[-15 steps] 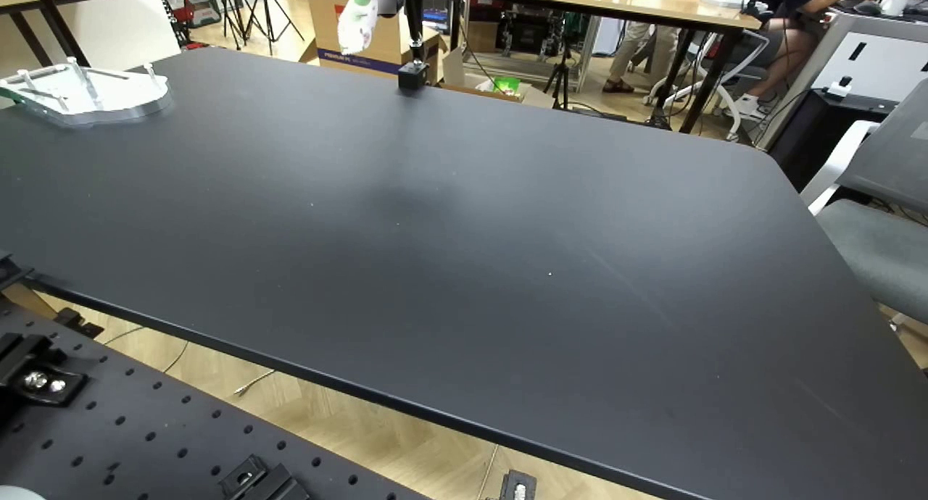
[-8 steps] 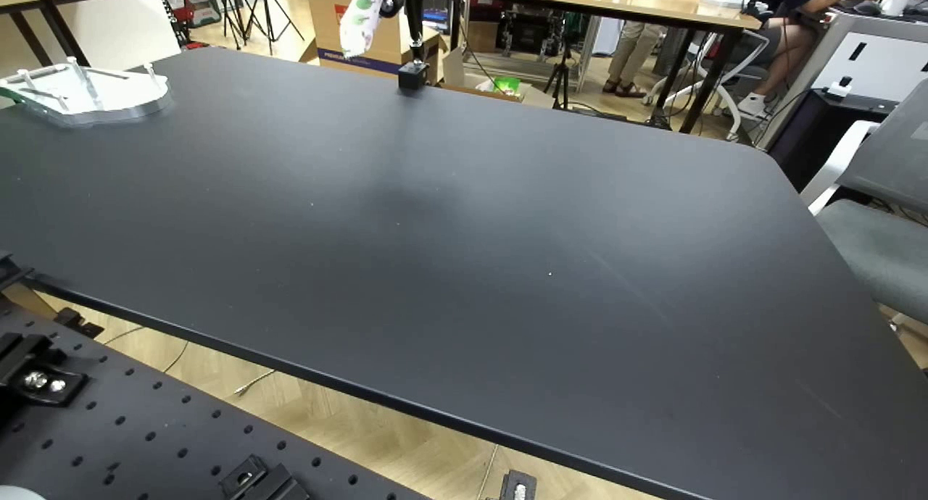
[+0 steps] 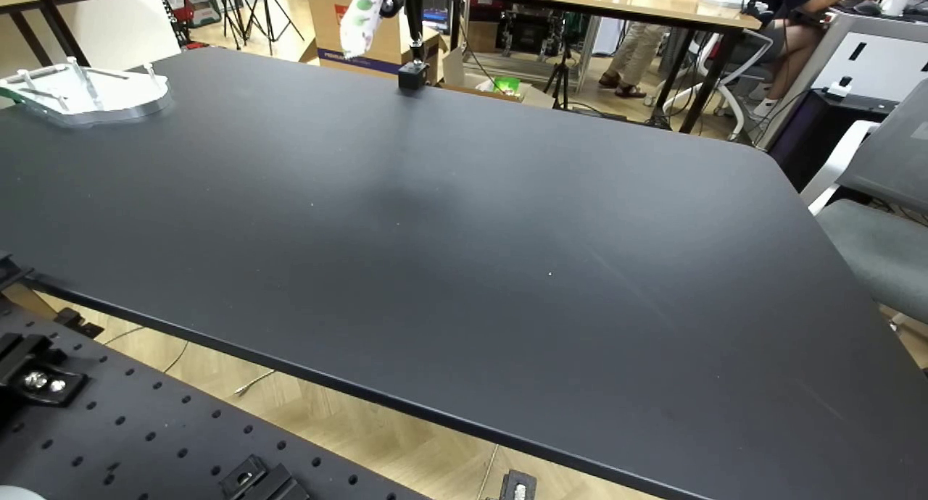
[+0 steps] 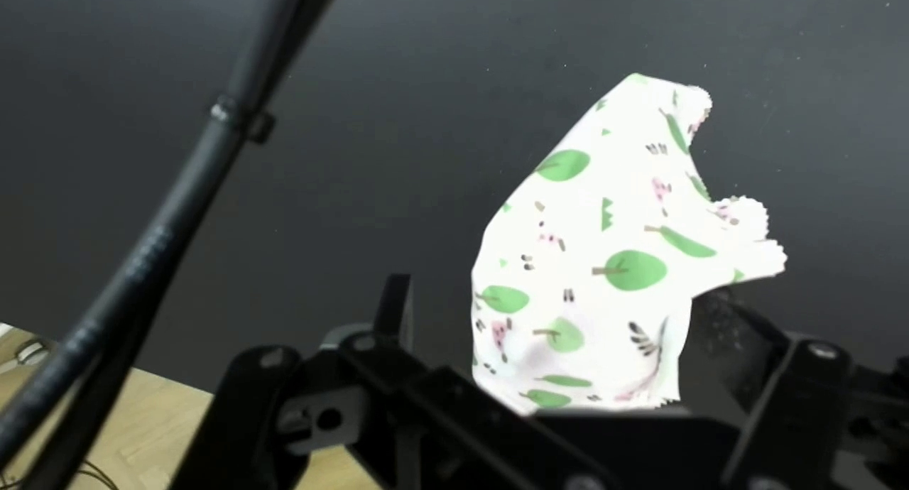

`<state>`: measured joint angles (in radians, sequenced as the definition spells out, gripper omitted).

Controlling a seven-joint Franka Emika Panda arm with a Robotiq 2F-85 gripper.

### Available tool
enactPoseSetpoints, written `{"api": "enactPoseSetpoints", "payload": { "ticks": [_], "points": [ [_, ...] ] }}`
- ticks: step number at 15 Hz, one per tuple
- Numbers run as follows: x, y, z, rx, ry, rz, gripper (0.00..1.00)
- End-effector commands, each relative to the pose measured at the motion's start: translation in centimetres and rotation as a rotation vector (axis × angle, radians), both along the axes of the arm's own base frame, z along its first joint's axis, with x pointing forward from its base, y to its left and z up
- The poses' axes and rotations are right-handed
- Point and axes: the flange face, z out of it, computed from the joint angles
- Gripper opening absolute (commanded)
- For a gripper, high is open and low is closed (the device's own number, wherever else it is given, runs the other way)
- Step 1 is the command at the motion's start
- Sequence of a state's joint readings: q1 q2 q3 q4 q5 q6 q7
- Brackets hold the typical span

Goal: Pick up the cloth from the table and hang it on the black stand

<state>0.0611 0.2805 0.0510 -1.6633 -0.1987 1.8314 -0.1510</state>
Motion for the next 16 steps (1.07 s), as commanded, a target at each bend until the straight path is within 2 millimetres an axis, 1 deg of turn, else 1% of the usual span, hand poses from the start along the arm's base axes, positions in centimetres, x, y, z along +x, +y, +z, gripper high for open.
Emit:
{"api": "enactPoseSetpoints", "payload": {
  "ticks": [1, 5, 9, 10, 11, 12, 15, 16],
  "points": [
    [-0.6, 0.7, 1.6, 0.007, 0.012, 0.03, 1.0],
    [-1.1, 1.6, 1.6, 0.007, 0.036, 0.059, 1.0],
    [-1.6, 1.2, 1.4, 0.01, 0.055, 0.06, 1.0],
    [-1.6, 1.0, 1.4, 0.013, 0.056, 0.058, 0.75],
    [-1.7, 0.9, 1.4, 0.013, 0.058, 0.058, 0.75],
    [-1.7, 0.8, 1.3, 0.013, 0.061, 0.057, 0.68],
    [-1.7, 0.4, 1.0, 0.015, 0.068, 0.057, 0.45],
    [-1.7, 0.2, 1.0, 0.016, 0.071, 0.06, 0.39]
  ]
}}
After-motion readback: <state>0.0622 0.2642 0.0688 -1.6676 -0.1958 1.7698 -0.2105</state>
